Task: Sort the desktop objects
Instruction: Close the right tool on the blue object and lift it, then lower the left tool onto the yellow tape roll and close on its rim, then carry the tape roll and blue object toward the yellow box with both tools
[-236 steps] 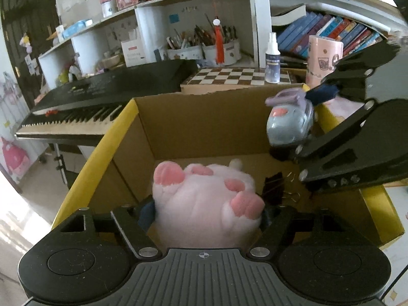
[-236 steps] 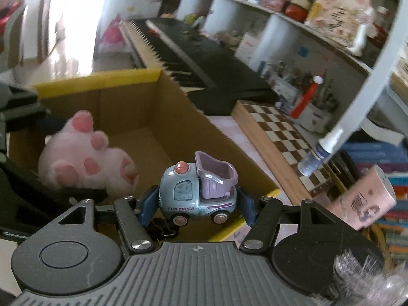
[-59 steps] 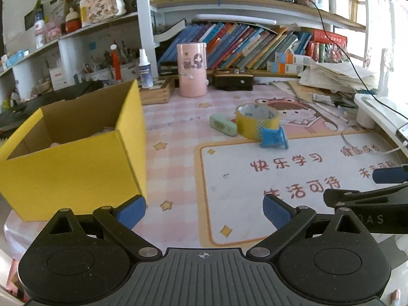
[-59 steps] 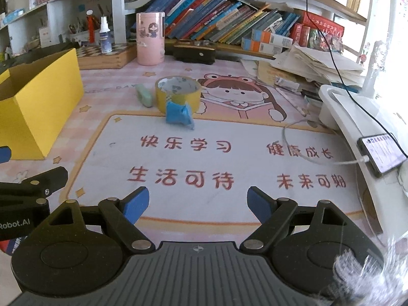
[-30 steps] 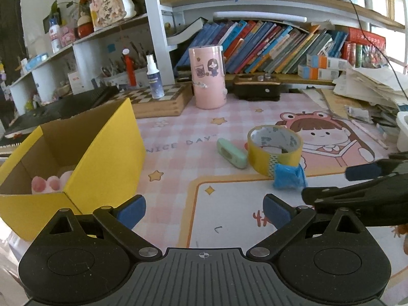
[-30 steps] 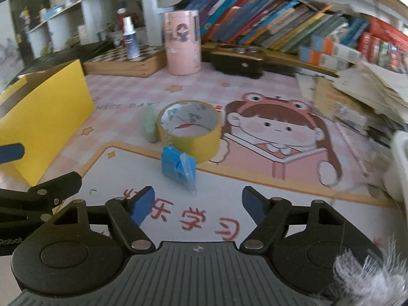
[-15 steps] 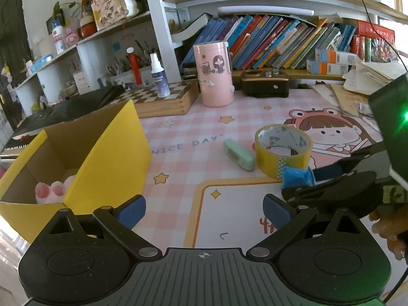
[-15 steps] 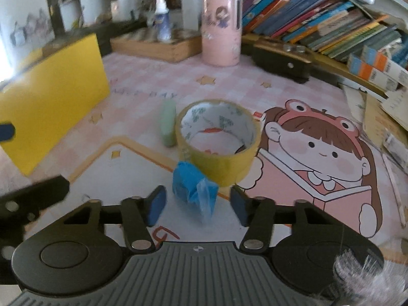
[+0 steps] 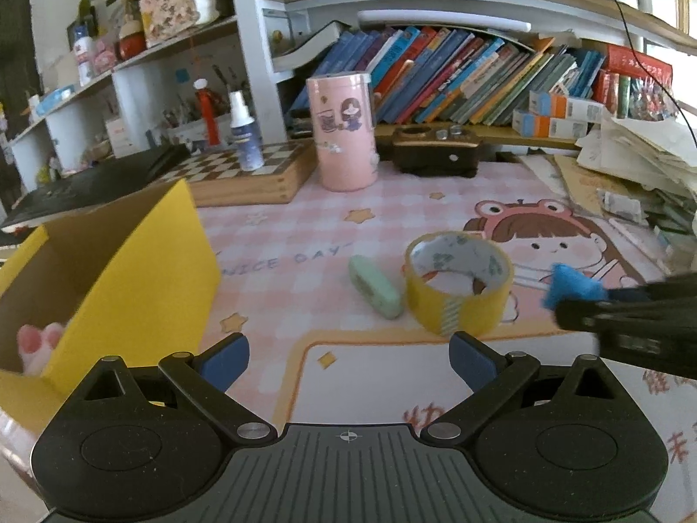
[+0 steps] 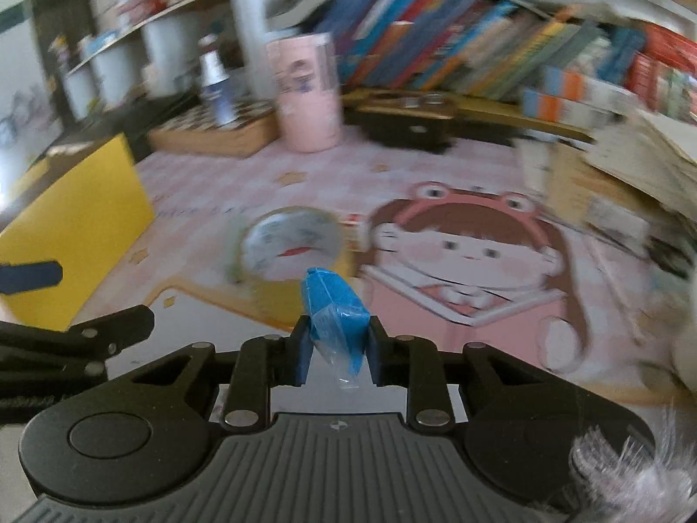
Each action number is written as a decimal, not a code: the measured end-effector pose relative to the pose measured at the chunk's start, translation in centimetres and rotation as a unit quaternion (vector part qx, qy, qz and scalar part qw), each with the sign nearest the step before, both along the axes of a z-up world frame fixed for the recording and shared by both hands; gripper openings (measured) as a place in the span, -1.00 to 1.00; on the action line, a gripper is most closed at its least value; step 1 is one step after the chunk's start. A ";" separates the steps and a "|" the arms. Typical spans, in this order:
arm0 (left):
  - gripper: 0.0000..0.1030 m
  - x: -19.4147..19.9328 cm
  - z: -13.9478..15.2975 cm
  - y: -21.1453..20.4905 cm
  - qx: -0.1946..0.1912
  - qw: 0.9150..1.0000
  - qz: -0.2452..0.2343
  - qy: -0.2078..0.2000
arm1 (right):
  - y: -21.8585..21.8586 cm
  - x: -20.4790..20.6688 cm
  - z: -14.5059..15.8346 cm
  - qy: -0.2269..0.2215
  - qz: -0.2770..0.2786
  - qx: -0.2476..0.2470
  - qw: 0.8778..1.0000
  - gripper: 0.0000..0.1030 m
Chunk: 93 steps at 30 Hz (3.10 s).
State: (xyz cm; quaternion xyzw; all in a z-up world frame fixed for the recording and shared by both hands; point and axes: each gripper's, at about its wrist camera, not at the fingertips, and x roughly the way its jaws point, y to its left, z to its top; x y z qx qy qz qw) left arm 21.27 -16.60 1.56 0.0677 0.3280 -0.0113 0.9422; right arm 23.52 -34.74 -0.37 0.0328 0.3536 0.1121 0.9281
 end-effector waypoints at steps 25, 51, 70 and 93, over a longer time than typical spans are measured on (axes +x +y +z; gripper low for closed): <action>0.93 10.2 -3.4 -6.6 -0.017 0.995 -0.086 0.055 | -6.6 -2.6 0.5 0.009 -0.093 -0.002 0.996 -0.55; 0.74 6.5 -0.7 -5.1 -0.053 0.994 -0.090 0.036 | -5.3 -1.9 0.6 0.005 -0.077 0.008 0.997 -0.55; 0.74 -1.2 1.0 1.6 -0.075 0.996 -0.039 0.019 | 2.0 -4.0 1.0 0.014 -0.007 -0.024 1.000 -0.55; 0.74 -9.2 1.6 9.0 -0.104 0.991 -0.085 0.014 | 10.5 -12.2 2.5 0.009 -0.029 -0.048 0.998 -0.55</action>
